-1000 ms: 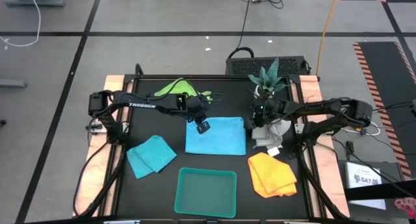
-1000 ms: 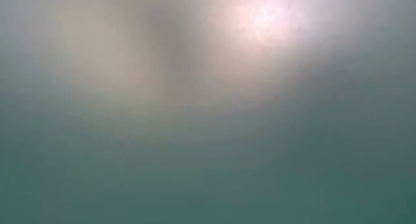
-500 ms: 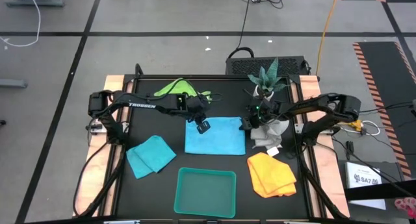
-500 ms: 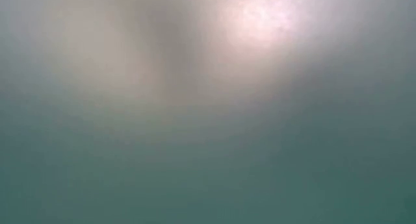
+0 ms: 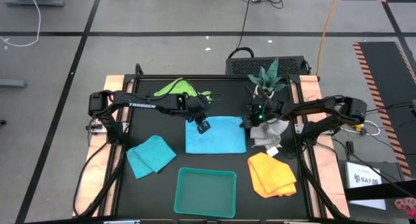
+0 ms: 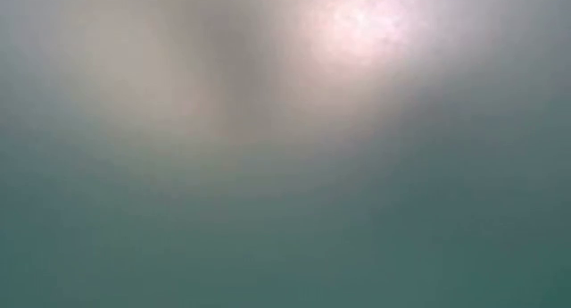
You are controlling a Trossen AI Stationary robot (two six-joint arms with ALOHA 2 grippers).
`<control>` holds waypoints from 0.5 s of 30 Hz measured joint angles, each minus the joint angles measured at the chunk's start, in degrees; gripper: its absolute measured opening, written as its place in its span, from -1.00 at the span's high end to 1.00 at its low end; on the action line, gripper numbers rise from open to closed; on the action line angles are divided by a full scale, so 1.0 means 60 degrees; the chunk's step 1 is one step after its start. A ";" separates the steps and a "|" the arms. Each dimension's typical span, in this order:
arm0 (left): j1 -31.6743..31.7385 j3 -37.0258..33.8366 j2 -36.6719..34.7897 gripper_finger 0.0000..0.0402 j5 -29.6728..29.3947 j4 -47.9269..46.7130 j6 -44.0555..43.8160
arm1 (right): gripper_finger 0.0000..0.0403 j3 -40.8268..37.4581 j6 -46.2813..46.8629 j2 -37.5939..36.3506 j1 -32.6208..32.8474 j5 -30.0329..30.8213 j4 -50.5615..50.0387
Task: Fold microfiber towels
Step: Fold the right blue microfiber cloth
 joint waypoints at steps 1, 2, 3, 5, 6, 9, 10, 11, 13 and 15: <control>-0.0001 0.0000 0.0000 0.81 0.0005 0.0000 0.0000 | 0.96 0.0000 0.0014 -0.0104 0.0000 0.0029 -0.0243; -0.0004 0.0000 0.0000 0.81 0.0005 -0.0010 0.0000 | 0.97 0.0000 -0.0043 -0.0229 0.0000 0.0050 -0.0630; -0.0004 0.0000 0.0000 0.81 0.0008 -0.0057 0.0002 | 0.98 0.0000 -0.0125 -0.0356 0.0000 0.0077 -0.1037; -0.0003 0.0000 0.0000 0.81 0.0008 -0.0274 0.0028 | 0.98 0.0000 -0.0199 -0.0597 0.0000 0.0326 -0.1861; -0.0003 0.0000 0.0000 0.81 0.0009 -0.0387 0.0033 | 0.98 -0.0001 -0.0261 -0.0723 0.0000 0.0472 -0.2303; -0.0004 0.0000 0.0000 0.81 0.0017 -0.0675 0.0058 | 0.99 0.0001 -0.0400 -0.1034 -0.0007 0.0973 -0.3048; -0.0007 0.0000 0.0000 0.81 0.0053 -0.0778 0.0062 | 0.99 0.0038 -0.0404 -0.1116 -0.0007 0.1035 -0.3219; -0.0011 0.0000 0.0000 0.81 0.0124 -0.0863 0.0065 | 0.99 0.0079 -0.0404 -0.1175 -0.0007 0.1043 -0.3227; -0.0011 0.0000 0.0000 0.81 0.0191 -0.0943 0.0069 | 0.99 0.0274 -0.0430 -0.1211 -0.0007 0.1051 -0.3184; -0.0011 0.0000 0.0000 0.81 0.0264 -0.0925 0.0073 | 0.99 0.0514 -0.0560 -0.1211 -0.0007 0.1055 -0.3228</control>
